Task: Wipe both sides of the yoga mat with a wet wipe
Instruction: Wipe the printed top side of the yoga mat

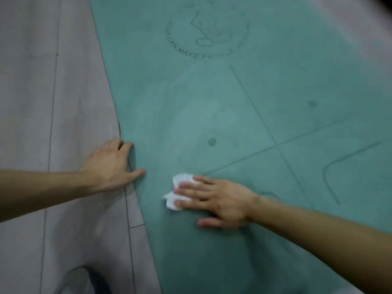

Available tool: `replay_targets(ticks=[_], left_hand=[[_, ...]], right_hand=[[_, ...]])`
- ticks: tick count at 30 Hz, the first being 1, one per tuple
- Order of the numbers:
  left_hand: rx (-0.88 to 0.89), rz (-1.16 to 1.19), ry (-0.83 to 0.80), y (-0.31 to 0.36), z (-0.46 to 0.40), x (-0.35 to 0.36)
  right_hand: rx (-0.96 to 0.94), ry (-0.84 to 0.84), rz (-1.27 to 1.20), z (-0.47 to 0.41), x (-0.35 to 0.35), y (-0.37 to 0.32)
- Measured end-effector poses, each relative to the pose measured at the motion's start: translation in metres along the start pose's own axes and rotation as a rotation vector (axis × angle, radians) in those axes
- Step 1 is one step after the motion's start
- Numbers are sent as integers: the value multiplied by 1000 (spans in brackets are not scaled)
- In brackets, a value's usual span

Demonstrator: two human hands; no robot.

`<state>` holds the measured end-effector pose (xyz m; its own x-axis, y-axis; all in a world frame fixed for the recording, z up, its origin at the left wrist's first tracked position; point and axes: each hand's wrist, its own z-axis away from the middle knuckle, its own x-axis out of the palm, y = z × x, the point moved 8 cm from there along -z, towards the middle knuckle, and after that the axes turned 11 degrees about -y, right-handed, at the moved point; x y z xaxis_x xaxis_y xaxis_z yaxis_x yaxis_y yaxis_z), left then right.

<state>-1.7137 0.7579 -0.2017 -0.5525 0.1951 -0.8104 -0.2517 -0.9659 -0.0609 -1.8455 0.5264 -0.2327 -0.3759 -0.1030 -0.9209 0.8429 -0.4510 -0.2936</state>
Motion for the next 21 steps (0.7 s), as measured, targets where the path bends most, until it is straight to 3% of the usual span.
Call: replay_targets(ticks=[3, 5, 7, 9, 11, 13, 15, 18, 19, 21], left_hand=[[-28, 22, -38, 9, 15, 10], [-51, 78, -75, 16, 21, 15], [-53, 117, -136, 23, 27, 19], [-44, 89, -220, 28, 31, 30], [-43, 23, -277, 29, 33, 38], [-44, -41, -309, 29, 32, 42], [-44, -70, -317, 28, 30, 44], [-41, -61, -288, 27, 30, 47], [-42, -62, -275, 27, 31, 47], [-43, -65, -245, 26, 31, 44]], right_hand=[[660, 108, -36, 65, -27, 132], [956, 178, -193, 101, -26, 167], [938, 263, -243, 83, -19, 127], [573, 229, -207, 29, -3, 32], [185, 64, -97, -5, 25, -64], [51, 8, -18, 3, 29, -74], [262, 81, -30, 38, 12, -1], [893, 171, -151, 126, -9, 130], [1023, 204, -213, 144, -10, 148], [1051, 287, -261, 130, -9, 127]])
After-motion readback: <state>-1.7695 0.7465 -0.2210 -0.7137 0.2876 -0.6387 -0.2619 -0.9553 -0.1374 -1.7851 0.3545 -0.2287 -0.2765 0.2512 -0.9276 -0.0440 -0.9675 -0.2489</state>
